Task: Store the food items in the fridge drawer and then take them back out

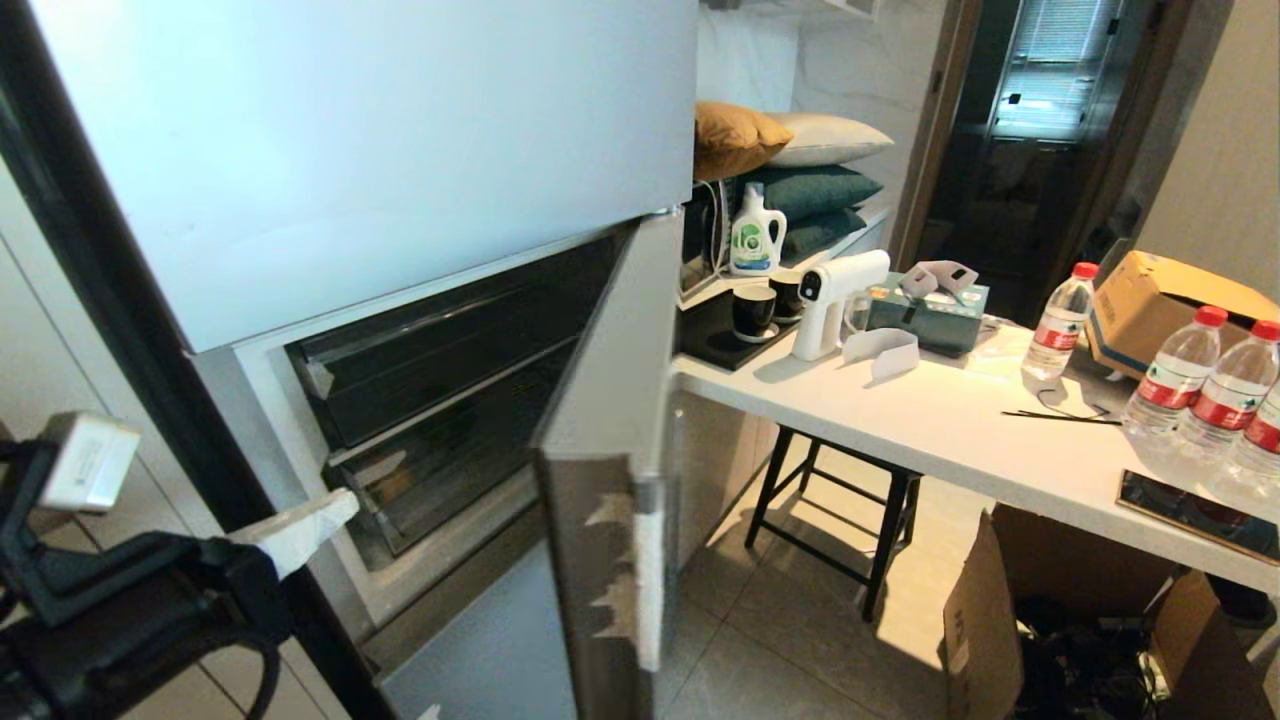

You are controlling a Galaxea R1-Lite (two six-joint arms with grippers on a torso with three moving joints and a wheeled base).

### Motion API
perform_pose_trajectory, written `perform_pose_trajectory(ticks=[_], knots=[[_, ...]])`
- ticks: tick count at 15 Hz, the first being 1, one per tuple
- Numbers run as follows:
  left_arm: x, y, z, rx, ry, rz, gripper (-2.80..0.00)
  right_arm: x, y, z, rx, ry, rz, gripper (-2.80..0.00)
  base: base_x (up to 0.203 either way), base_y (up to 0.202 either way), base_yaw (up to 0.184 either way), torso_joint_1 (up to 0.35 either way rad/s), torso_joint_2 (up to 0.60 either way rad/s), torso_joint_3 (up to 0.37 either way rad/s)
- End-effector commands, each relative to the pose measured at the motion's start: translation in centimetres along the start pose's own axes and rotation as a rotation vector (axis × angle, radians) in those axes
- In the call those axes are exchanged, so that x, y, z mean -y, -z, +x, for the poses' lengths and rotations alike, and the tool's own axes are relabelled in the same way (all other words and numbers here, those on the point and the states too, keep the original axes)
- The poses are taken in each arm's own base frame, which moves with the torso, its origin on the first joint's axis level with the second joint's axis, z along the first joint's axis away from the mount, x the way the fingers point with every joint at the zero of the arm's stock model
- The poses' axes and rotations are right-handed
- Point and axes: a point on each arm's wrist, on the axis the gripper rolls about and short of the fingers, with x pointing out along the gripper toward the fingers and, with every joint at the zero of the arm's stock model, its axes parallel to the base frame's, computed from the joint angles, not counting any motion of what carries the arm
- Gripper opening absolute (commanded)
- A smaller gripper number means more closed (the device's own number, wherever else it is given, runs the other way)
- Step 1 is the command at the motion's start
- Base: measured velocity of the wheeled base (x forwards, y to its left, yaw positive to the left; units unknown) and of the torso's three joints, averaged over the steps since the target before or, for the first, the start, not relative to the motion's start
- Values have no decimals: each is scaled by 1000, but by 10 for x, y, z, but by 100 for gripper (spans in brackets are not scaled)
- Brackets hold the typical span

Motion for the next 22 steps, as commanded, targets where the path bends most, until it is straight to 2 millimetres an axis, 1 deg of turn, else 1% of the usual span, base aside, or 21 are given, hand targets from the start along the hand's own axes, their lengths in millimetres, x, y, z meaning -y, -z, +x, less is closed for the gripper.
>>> perform_pose_trajectory(ticks=[1,4,6,7,9,11,13,15,16,17,18,19,22], knots=[[2,5,5,-29,16,-5,-280,0,0,0,-1,0,0,-280,0,0,0,0,0,0],[3,7,-5,-14,23,2,-280,0,0,0,-1,0,0,-280,0,0,0,0,0,0],[5,0,-22,56,18,16,-280,0,0,0,-1,0,0,-280,0,0,0,0,0,0],[6,-4,-32,105,-9,35,-280,0,0,0,-1,0,0,-280,0,0,0,0,0,0],[5,-7,-53,184,-134,109,-280,0,0,0,-1,0,0,-280,0,0,0,0,0,0],[4,-10,-78,272,-259,134,-280,0,0,0,-1,0,0,-280,0,0,0,0,0,0],[2,-8,-108,335,-371,133,-280,0,0,0,-1,0,0,-280,0,0,0,0,0,0],[0,4,-138,365,-525,139,-280,0,0,0,-1,0,-2,-280,0,0,0,0,0,0],[2,14,-152,374,-592,150,-280,0,0,0,-1,0,-5,-280,0,0,0,0,0,0],[3,25,-159,367,-642,159,-280,0,0,0,-1,-2,-14,-280,0,0,0,0,0,0],[2,39,-160,336,-679,164,-280,0,0,0,-1,-2,-11,-280,0,0,0,0,0,0],[-2,56,-155,262,-699,169,-280,0,0,0,-1,-1,-7,-280,0,0,0,0,0,0],[-5,89,-146,14,-524,175,-280,0,0,0,-1,0,-6,-280,0,0,0,0,0,0]])
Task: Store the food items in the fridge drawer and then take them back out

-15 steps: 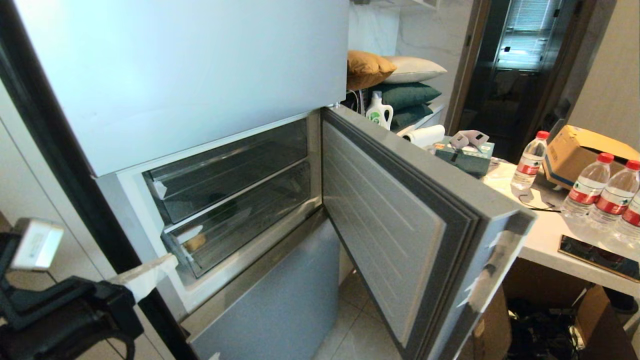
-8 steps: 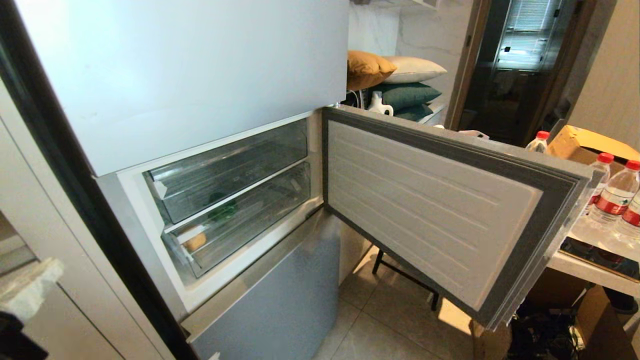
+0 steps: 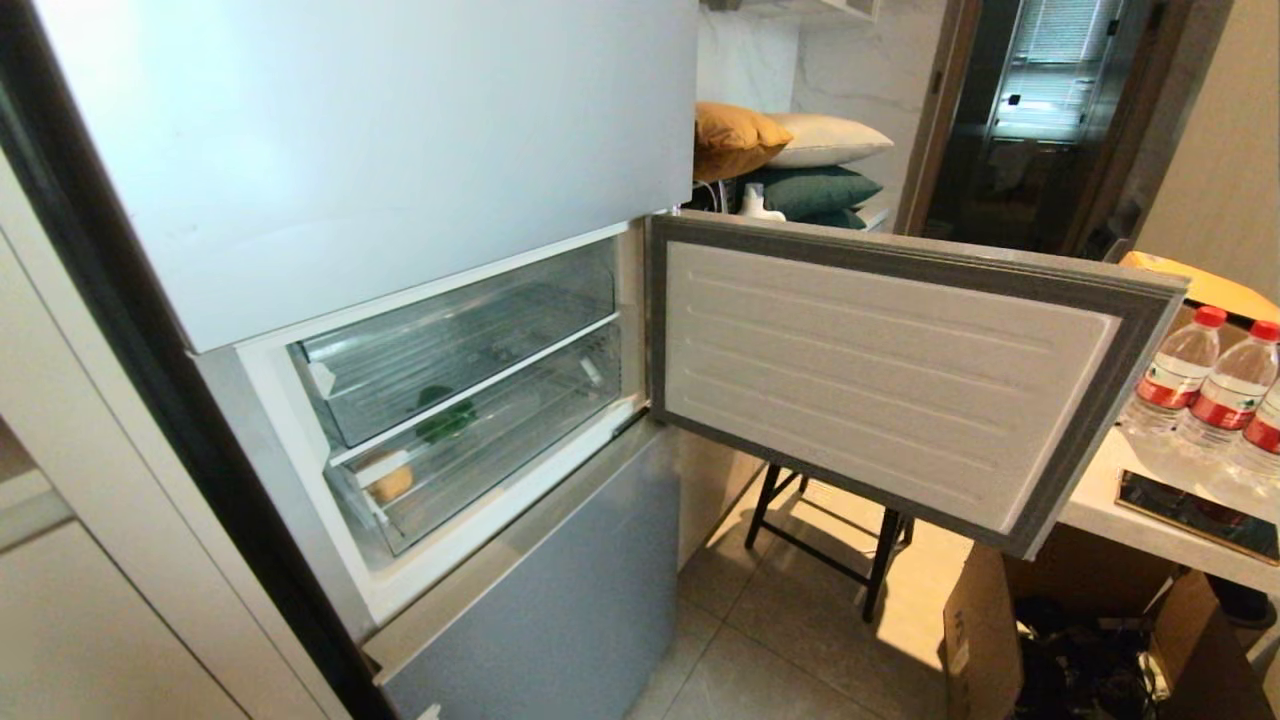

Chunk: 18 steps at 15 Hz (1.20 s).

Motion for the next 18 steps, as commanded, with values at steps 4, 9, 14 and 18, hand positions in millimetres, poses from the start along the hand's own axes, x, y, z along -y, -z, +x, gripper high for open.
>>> perform_pose_trajectory(ticks=[4,9,14,18], knots=[[6,38,-2,-159,225,61,-280,0,0,0,-2,-2,-8,-280,0,0,0,0,0,0],[3,44,-18,49,293,74,-280,0,0,0,-2,-2,-10,-280,0,0,0,0,0,0],[1,47,-23,103,263,58,-280,0,0,0,-2,-2,-8,-280,0,0,0,0,0,0],[1,46,-23,94,239,-58,-280,0,0,0,-2,-2,2,-280,0,0,0,0,0,0]])
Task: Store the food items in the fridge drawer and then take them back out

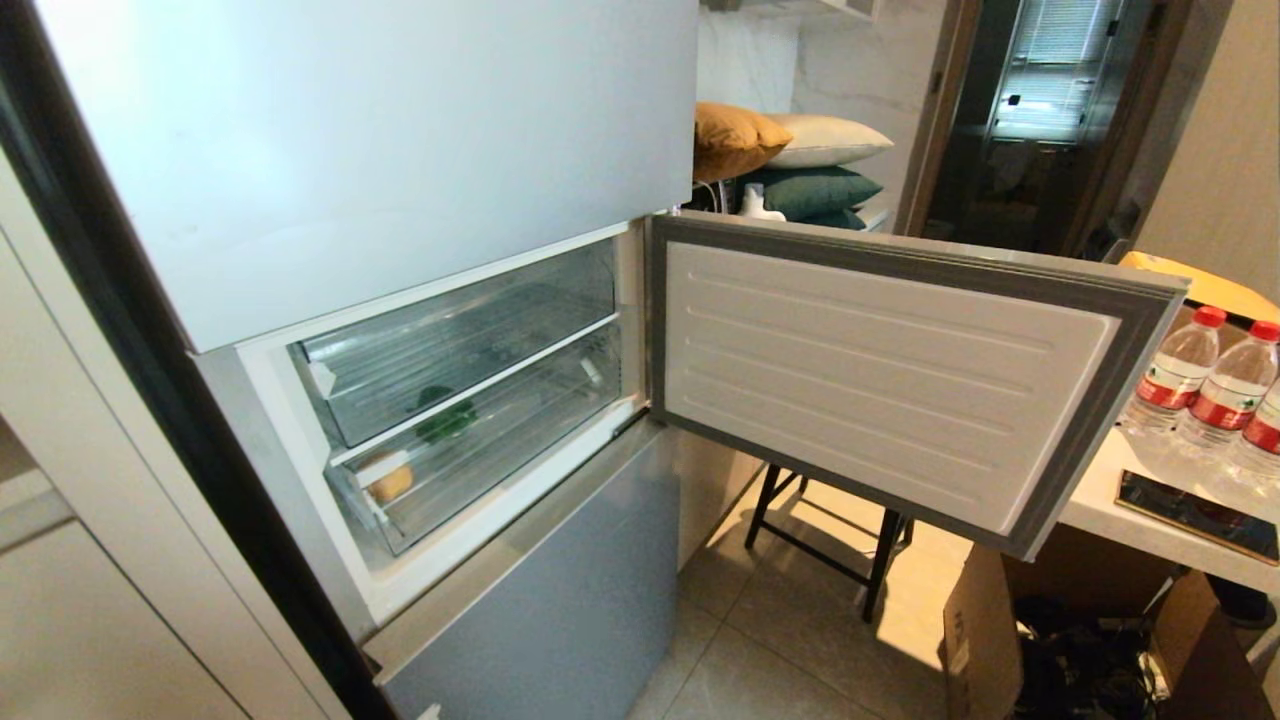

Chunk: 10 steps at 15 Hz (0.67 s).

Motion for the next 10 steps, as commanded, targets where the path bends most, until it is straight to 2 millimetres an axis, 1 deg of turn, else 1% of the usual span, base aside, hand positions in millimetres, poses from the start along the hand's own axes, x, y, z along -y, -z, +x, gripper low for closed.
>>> perform_pose_trajectory(ticks=[1,10], knots=[[0,3,0,-3,-2,-23,-280,0,0,0,-1,1,0,-280,0,0,0,0,0,0],[0,3,0,-3,-2,-25,-280,0,0,0,-1,0,-1,-280,0,0,0,0,0,0]])
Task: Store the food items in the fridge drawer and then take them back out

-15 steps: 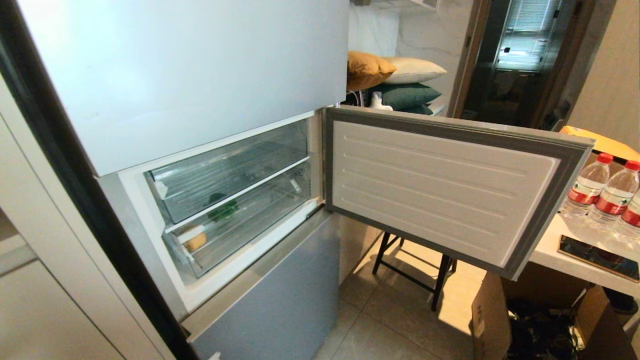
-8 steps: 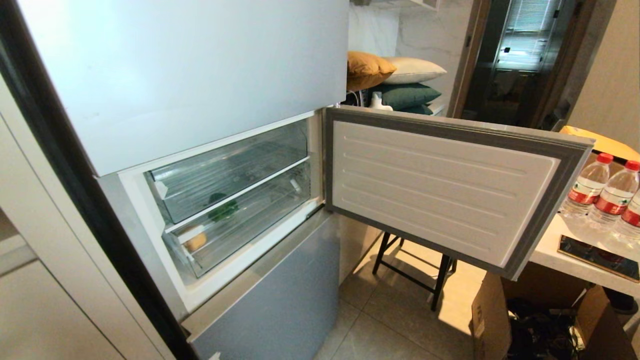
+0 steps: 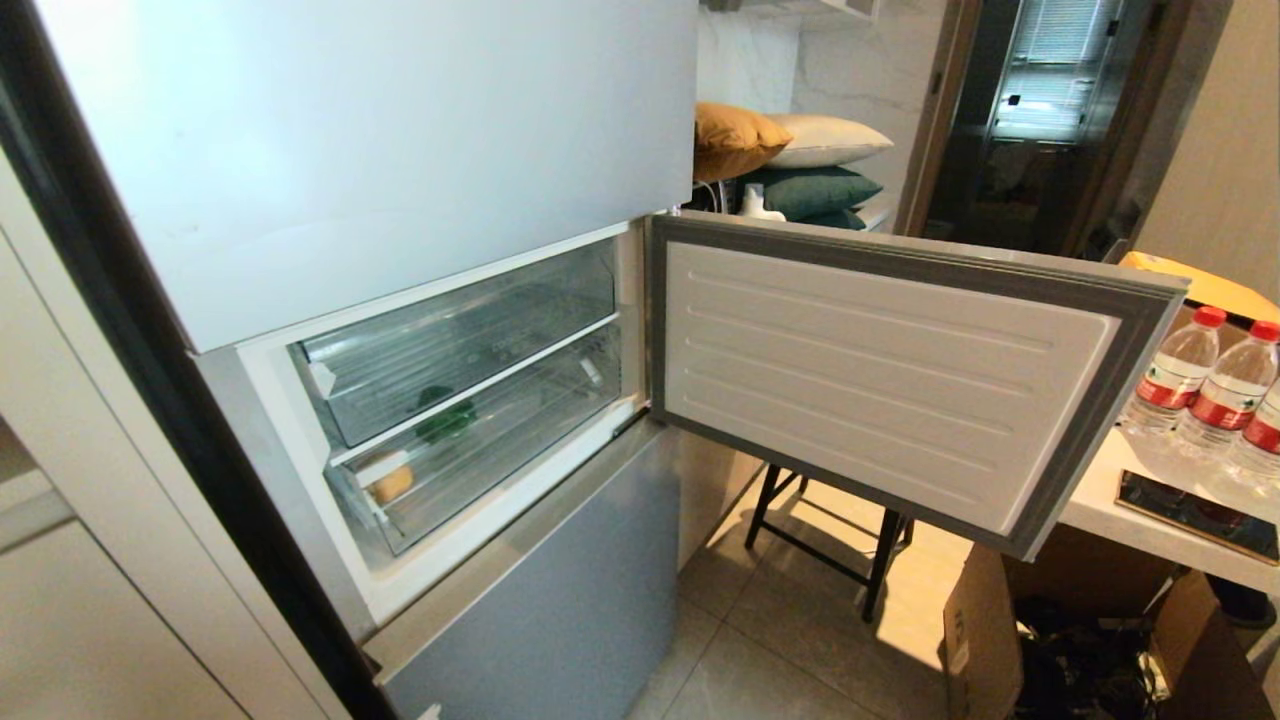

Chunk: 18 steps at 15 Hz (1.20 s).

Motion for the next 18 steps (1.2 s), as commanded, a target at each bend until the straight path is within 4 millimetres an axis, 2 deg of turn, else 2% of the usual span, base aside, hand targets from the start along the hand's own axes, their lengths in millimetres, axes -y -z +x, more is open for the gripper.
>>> perform_pose_trajectory(ticks=[1,6,18], knots=[[0,3,1,-7,0,-1,-280,0,0,0,-2,0,0,-280,0,0,0,0,0,0],[0,3,1,-7,0,-1,-280,0,0,0,-2,0,-2,-280,0,0,19,0,0,0],[0,3,1,-8,0,-1,-280,0,0,0,-2,0,-2,-280,0,-8,174,1,3,3]])
